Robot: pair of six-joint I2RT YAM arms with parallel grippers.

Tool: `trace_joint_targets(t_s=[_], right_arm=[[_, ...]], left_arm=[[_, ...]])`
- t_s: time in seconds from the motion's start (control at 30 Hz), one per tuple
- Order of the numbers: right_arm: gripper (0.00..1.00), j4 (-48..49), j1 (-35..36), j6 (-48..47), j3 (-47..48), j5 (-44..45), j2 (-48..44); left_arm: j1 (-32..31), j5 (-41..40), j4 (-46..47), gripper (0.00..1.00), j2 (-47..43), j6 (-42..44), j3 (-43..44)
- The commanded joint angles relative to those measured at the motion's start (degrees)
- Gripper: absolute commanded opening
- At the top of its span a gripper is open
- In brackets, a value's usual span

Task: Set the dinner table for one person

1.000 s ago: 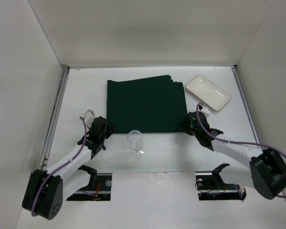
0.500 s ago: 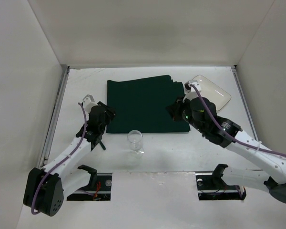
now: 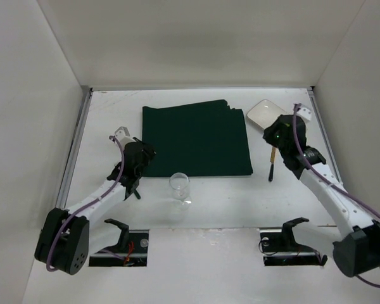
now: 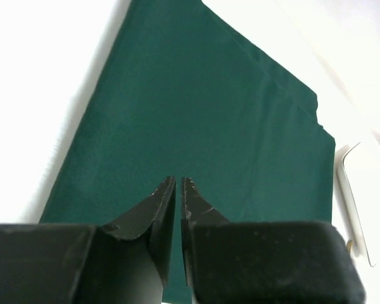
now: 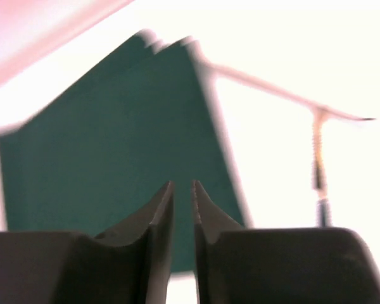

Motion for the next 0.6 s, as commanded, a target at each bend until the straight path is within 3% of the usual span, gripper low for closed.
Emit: trace_joint_targets(t_s=[0.0, 0.07, 0.17, 0.3, 0.57], right_arm=[[0.30, 12.1, -10.4, 8.0, -3.7, -0.4, 2.9], [0.43, 16.3, -16.7, 9.7, -4.5, -1.1, 7.6], [0.51, 20.3, -24.3, 10.7, -3.1, -5.2, 15.4], [0.52, 24.5, -31.0, 11.9, -1.7, -7.3, 24.8], [0.48, 26.1, -35.0, 12.0, 0.2, -11.0, 35.3]], left_arm=[[-1.0, 0.0, 6.9, 0.08, 1.7, 1.0, -1.7], [-0.6, 1.1, 7.6, 0.11, 2.5, 0.3, -2.2], [0.1, 2.3, 9.5, 0.21, 3.2, -0.7, -3.6], [1.6, 3.6, 11.6, 0.27, 4.8, -2.4, -4.8], [3.2, 5.9, 13.7, 0.30, 5.7, -3.9, -5.7]])
